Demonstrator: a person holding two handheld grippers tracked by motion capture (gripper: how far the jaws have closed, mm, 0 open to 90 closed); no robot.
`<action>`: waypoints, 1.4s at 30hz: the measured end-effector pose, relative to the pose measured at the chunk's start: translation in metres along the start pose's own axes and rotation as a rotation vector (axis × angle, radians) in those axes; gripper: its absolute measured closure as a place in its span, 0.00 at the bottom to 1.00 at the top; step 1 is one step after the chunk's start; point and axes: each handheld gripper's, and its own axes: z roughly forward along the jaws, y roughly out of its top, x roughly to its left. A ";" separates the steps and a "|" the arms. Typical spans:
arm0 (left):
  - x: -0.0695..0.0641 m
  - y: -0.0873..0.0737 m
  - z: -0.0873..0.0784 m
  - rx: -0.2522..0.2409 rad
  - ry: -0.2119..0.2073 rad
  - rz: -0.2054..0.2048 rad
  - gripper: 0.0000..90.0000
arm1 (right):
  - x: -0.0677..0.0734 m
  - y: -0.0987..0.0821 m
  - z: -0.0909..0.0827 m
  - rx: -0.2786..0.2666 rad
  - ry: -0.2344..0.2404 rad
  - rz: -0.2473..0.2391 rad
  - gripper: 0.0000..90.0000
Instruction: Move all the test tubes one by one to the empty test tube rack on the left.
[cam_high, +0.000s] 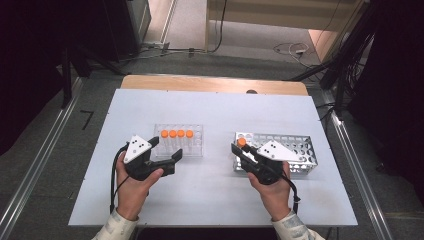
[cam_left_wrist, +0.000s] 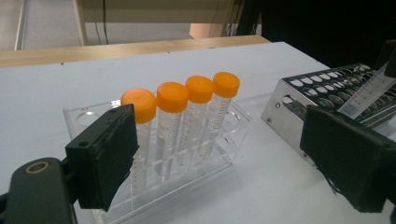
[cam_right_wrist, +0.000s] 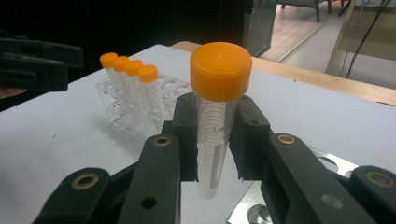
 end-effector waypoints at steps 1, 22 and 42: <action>0.000 0.000 0.000 0.001 0.000 0.000 0.12 | 0.001 -0.001 0.001 0.004 0.004 -0.004 0.79; -0.006 -0.001 0.001 0.011 -0.023 0.012 0.12 | 0.032 -0.014 0.023 0.070 0.083 -0.065 0.79; -0.018 0.001 -0.001 0.005 -0.067 0.029 0.12 | 0.052 -0.019 0.043 0.107 0.130 -0.083 0.79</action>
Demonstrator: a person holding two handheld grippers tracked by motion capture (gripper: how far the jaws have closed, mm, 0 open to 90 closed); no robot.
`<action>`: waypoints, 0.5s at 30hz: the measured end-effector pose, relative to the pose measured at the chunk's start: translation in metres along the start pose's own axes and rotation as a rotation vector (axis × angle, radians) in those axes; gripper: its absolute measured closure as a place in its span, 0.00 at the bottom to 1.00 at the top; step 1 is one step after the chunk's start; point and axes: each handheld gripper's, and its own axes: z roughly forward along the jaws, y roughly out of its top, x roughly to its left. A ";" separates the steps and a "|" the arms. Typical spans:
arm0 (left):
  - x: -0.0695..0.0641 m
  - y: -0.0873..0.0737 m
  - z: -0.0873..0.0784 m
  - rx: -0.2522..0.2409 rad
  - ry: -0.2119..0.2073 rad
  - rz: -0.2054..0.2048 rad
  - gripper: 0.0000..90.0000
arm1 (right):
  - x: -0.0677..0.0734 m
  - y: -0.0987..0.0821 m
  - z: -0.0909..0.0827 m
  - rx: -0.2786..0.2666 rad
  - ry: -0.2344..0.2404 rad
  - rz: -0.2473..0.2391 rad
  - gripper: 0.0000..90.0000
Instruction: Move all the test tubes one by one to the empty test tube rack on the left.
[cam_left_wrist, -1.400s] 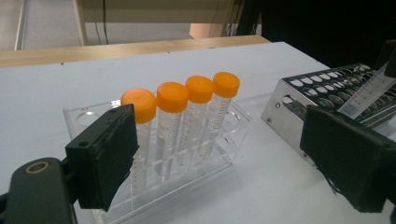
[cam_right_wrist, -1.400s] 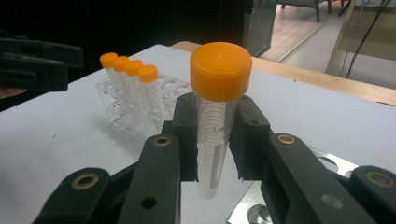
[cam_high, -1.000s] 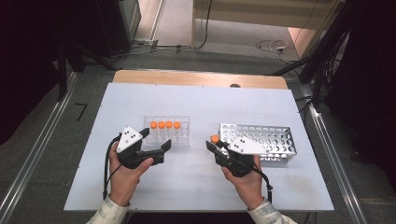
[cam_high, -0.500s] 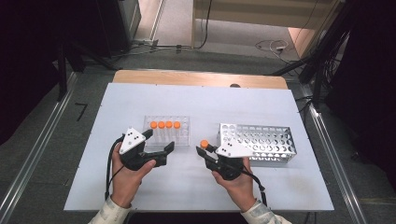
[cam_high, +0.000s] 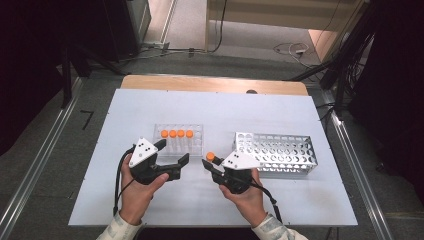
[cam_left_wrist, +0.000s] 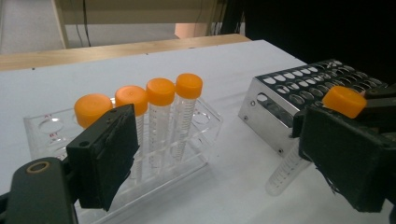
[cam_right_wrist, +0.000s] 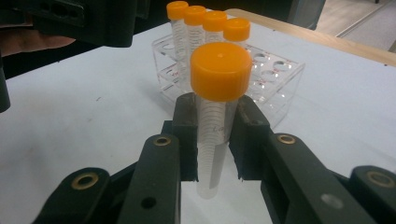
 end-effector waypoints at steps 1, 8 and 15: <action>-0.001 0.000 0.000 0.000 -0.001 0.001 0.12 | 0.001 0.000 0.001 0.002 0.001 -0.001 0.79; -0.009 0.001 0.000 -0.004 -0.034 0.010 0.13 | 0.008 0.001 0.009 0.010 0.021 -0.012 0.79; -0.016 0.000 0.001 0.000 -0.064 0.025 0.18 | 0.016 0.003 0.017 0.017 0.041 -0.020 0.79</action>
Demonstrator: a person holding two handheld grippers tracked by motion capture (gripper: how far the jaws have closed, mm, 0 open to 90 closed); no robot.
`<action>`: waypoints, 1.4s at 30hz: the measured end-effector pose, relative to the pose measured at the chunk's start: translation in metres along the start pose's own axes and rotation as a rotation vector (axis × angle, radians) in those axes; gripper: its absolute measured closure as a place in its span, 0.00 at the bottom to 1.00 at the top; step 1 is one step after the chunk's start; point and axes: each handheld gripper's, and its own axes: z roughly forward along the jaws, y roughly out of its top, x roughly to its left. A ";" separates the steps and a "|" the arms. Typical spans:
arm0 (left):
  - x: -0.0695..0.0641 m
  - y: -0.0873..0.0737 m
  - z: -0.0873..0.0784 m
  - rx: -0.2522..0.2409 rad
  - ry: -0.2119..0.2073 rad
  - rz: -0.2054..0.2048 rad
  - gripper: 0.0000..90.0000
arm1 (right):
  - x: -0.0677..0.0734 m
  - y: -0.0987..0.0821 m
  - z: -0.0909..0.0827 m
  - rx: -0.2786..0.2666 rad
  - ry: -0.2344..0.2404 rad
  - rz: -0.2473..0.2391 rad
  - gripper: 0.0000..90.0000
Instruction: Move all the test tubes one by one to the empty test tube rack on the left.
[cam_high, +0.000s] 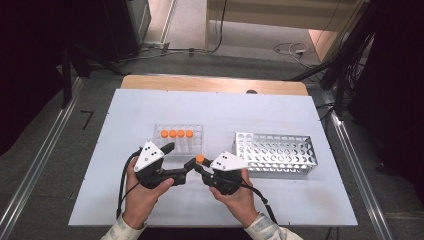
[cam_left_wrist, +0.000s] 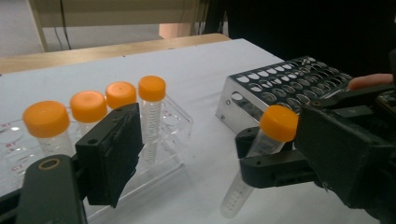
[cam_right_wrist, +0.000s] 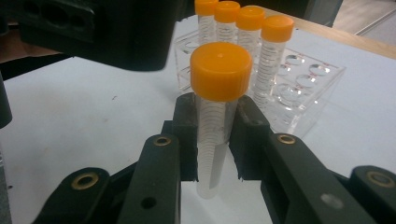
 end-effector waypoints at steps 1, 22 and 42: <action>-0.001 0.000 0.000 0.001 -0.007 0.003 0.20 | 0.001 0.000 0.001 0.000 0.000 0.002 0.79; -0.012 -0.004 0.004 0.032 -0.080 0.051 0.69 | 0.013 0.005 0.010 -0.006 0.036 -0.015 0.79; -0.009 -0.004 0.002 0.031 -0.080 0.058 0.77 | 0.012 0.006 0.007 -0.029 0.030 0.010 0.45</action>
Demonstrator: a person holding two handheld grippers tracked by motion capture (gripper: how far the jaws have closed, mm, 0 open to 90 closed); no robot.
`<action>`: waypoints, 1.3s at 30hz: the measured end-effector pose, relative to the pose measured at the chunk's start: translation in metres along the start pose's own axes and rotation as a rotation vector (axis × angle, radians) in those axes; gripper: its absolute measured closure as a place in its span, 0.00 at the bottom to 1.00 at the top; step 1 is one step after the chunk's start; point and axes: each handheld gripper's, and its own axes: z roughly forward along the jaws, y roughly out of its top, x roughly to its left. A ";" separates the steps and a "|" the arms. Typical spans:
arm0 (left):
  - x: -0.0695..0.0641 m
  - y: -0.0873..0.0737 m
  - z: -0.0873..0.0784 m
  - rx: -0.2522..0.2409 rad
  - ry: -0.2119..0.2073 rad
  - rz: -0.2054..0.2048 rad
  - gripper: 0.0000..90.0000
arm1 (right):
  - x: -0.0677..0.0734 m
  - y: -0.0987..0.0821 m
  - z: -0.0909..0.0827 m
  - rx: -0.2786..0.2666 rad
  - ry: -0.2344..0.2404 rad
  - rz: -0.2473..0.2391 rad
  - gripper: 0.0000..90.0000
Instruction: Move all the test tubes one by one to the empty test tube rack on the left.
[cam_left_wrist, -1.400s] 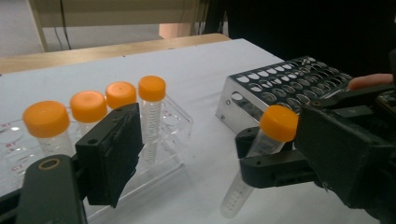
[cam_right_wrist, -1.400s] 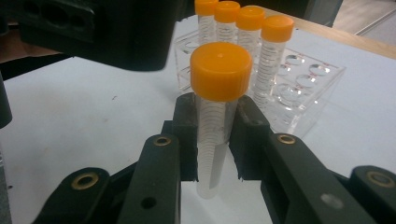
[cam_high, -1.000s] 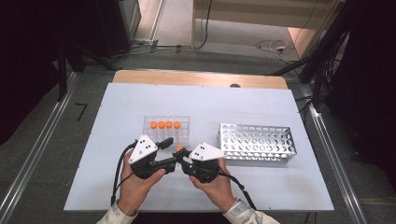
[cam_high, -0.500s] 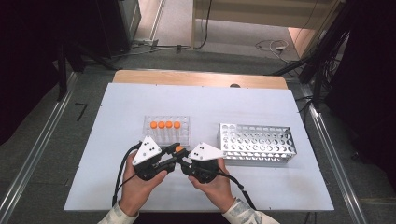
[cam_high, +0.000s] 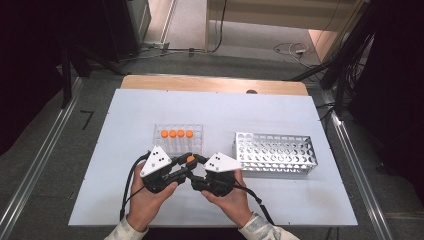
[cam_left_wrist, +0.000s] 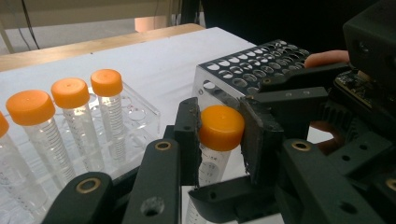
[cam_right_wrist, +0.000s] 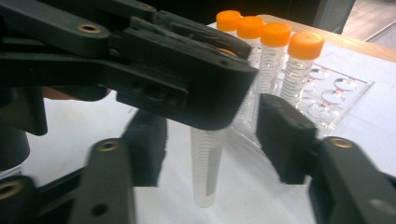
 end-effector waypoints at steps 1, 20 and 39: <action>0.001 0.000 0.000 -0.003 0.001 -0.004 0.77 | -0.001 0.000 0.000 -0.001 0.004 0.009 0.42; 0.016 0.006 -0.012 -0.026 0.035 -0.048 0.77 | -0.007 -0.006 -0.009 0.004 0.018 0.028 0.20; 0.042 0.018 -0.030 -0.063 0.112 -0.095 0.77 | -0.015 -0.009 -0.016 0.012 0.003 0.035 0.19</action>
